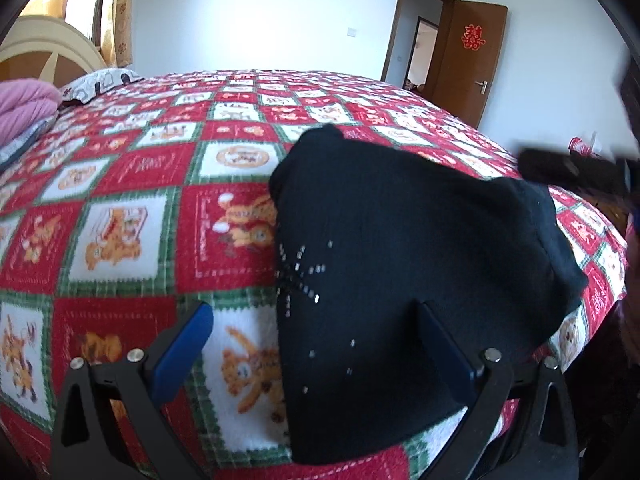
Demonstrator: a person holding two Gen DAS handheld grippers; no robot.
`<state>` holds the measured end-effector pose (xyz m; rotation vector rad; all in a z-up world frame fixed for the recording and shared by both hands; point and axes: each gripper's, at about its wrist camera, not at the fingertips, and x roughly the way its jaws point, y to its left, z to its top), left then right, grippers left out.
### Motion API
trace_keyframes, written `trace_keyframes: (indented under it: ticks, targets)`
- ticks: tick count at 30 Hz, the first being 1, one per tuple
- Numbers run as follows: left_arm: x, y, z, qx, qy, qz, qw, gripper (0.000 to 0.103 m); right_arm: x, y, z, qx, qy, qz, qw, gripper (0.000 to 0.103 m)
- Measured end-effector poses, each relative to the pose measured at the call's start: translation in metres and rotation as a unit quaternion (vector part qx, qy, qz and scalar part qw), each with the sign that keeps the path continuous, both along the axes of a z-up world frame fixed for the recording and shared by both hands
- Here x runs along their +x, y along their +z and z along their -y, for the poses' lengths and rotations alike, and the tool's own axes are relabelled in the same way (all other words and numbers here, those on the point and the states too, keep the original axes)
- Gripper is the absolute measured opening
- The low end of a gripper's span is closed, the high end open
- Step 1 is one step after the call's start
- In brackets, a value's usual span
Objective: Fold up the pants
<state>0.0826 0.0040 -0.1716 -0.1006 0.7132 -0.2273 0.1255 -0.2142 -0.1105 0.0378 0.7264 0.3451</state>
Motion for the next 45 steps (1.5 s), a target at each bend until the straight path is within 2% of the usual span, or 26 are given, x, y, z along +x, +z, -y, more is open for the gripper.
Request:
trace_keyframes:
  ticks: [4,6,7,8,10,13,17,21,22,24,27,30,32,33,34,35,37,39,45]
  targets:
    - [-0.003,-0.002,-0.004,-0.002,-0.004,0.008,1.0000,0.103,0.032,-0.006,-0.056,0.029,0.087,-0.039,0.995,0.044]
    - [-0.003,-0.003,-0.004,-0.005,-0.005,0.013,0.9999,0.103,0.051,-0.015,-0.076,0.045,0.111,-0.076,0.990,0.044]
    - [-0.003,-0.004,-0.004,-0.004,-0.005,0.014,0.9999,0.103,0.065,-0.025,-0.086,0.052,0.126,-0.113,0.984,0.043]
    - [-0.003,-0.004,-0.004,-0.004,-0.006,0.017,0.9998,0.103,0.077,-0.036,-0.093,0.050,0.127,-0.146,0.980,0.043]
    - [-0.003,-0.005,-0.003,-0.001,-0.007,0.024,0.9997,0.103,0.092,-0.056,-0.099,0.021,0.099,-0.168,0.981,0.043]
    - [-0.004,-0.006,-0.003,0.001,-0.010,0.031,0.9995,0.103,0.097,-0.065,-0.106,-0.004,0.104,-0.136,0.985,0.043]
    - [-0.005,-0.005,-0.006,-0.006,-0.019,0.030,0.9994,0.103,0.085,-0.053,-0.100,0.004,0.104,-0.122,0.987,0.043]
    - [-0.004,0.000,-0.011,-0.018,-0.010,0.028,0.9994,0.103,0.060,-0.031,-0.057,0.024,0.078,-0.092,0.992,0.045]
    - [-0.003,0.002,-0.012,-0.016,-0.005,0.027,0.9995,0.103,0.051,-0.026,-0.039,0.029,0.065,-0.085,0.994,0.051]
    - [-0.002,0.005,-0.016,-0.018,0.007,0.028,0.9994,0.103,0.035,-0.021,-0.009,0.026,0.034,-0.078,0.996,0.055]
    - [0.002,0.011,-0.020,-0.028,0.017,0.028,0.9991,0.103,0.015,-0.019,0.031,0.016,-0.017,-0.070,0.997,0.055]
    - [0.009,0.008,-0.016,-0.016,0.018,0.019,0.9995,0.103,-0.003,-0.026,0.063,-0.023,-0.073,-0.065,0.995,0.055]
    - [0.014,0.000,-0.011,-0.004,0.014,0.002,0.9999,0.103,-0.011,-0.036,0.070,-0.075,-0.092,-0.062,0.991,0.055]
    - [0.013,-0.002,-0.011,-0.003,0.013,0.006,0.9999,0.103,-0.011,-0.041,0.070,-0.093,-0.096,-0.063,0.989,0.058]
    - [0.011,-0.002,-0.010,-0.001,0.011,0.011,0.9999,0.103,-0.011,-0.049,0.070,-0.111,-0.097,-0.069,0.987,0.065]
    - [0.011,-0.002,-0.010,0.001,0.010,0.012,0.9999,0.103,-0.009,-0.057,0.071,-0.113,-0.097,-0.072,0.986,0.067]
    - [0.009,-0.001,-0.009,0.000,0.008,0.009,0.9999,0.103,-0.008,-0.064,0.077,-0.102,-0.102,-0.065,0.987,0.077]
    - [0.010,0.000,-0.009,0.001,0.007,0.007,0.9999,0.103,-0.006,-0.068,0.083,-0.095,-0.111,-0.064,0.987,0.080]
    - [0.012,0.007,-0.006,-0.007,0.001,-0.001,1.0000,0.103,-0.019,-0.061,0.099,-0.023,-0.108,-0.068,0.992,0.081]
